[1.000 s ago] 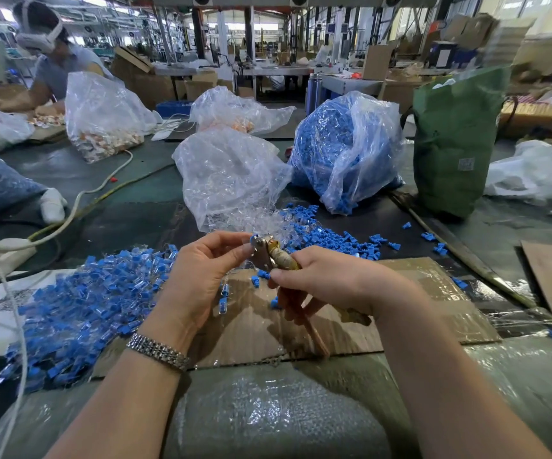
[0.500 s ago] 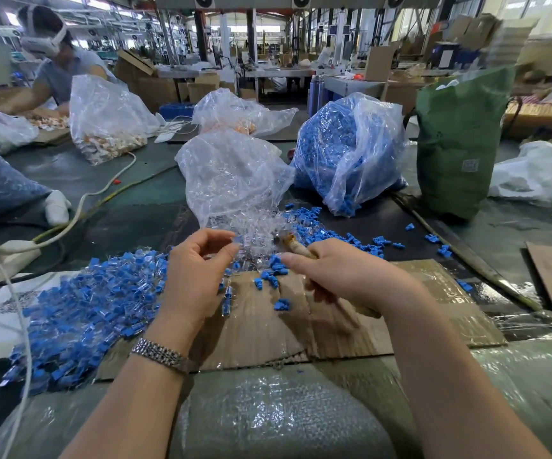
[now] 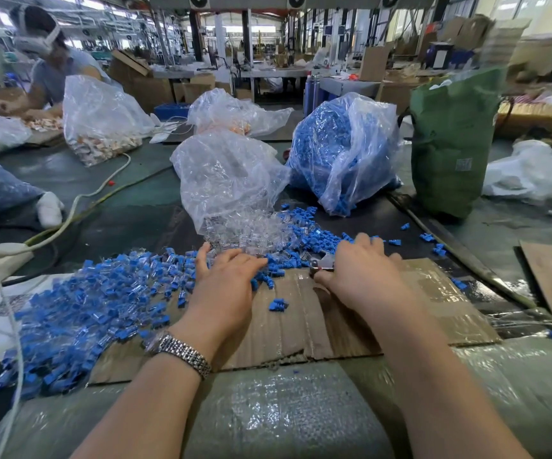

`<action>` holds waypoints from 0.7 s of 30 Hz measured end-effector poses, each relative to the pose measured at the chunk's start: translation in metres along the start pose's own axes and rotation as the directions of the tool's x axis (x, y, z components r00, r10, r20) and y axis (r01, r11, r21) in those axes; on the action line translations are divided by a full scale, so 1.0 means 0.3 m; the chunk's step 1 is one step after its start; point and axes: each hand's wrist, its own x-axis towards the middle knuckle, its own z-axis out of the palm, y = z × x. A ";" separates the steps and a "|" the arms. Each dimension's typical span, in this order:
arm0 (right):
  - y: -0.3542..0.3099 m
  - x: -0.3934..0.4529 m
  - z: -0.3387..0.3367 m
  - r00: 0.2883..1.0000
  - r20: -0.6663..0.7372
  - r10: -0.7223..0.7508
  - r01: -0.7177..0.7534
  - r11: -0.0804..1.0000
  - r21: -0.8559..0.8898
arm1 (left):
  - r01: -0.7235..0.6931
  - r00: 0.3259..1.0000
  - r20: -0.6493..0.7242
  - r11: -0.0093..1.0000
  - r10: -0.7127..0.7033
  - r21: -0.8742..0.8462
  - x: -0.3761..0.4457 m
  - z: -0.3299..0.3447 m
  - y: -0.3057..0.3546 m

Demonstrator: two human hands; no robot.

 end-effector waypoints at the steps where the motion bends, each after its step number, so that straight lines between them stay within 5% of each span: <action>1: -0.016 0.003 -0.007 0.998 -0.048 -0.043 0.043 0.999 0.006 | -0.005 1.000 -0.017 1.000 0.005 -0.001 0.001 -0.001 -0.002; 8: -0.153 0.033 -0.001 0.922 -0.096 -0.376 0.378 0.926 0.009 | -0.043 0.990 -0.133 0.999 0.043 0.002 -0.002 -0.018 -0.005; 17: -0.188 0.050 0.061 0.895 -0.137 -0.424 0.433 0.900 0.044 | -0.077 0.981 -0.190 0.986 0.049 -0.145 -0.019 -0.048 -0.008; 19: -0.173 0.044 0.065 0.894 -0.240 -0.379 0.432 0.871 0.232 | -0.083 0.980 -0.196 0.951 0.024 -0.299 -0.018 -0.058 -0.008; 21: -0.151 0.035 0.056 0.923 -0.281 -0.264 0.383 0.718 0.582 | -0.072 0.974 -0.226 0.898 -0.031 -0.434 -0.018 -0.067 -0.007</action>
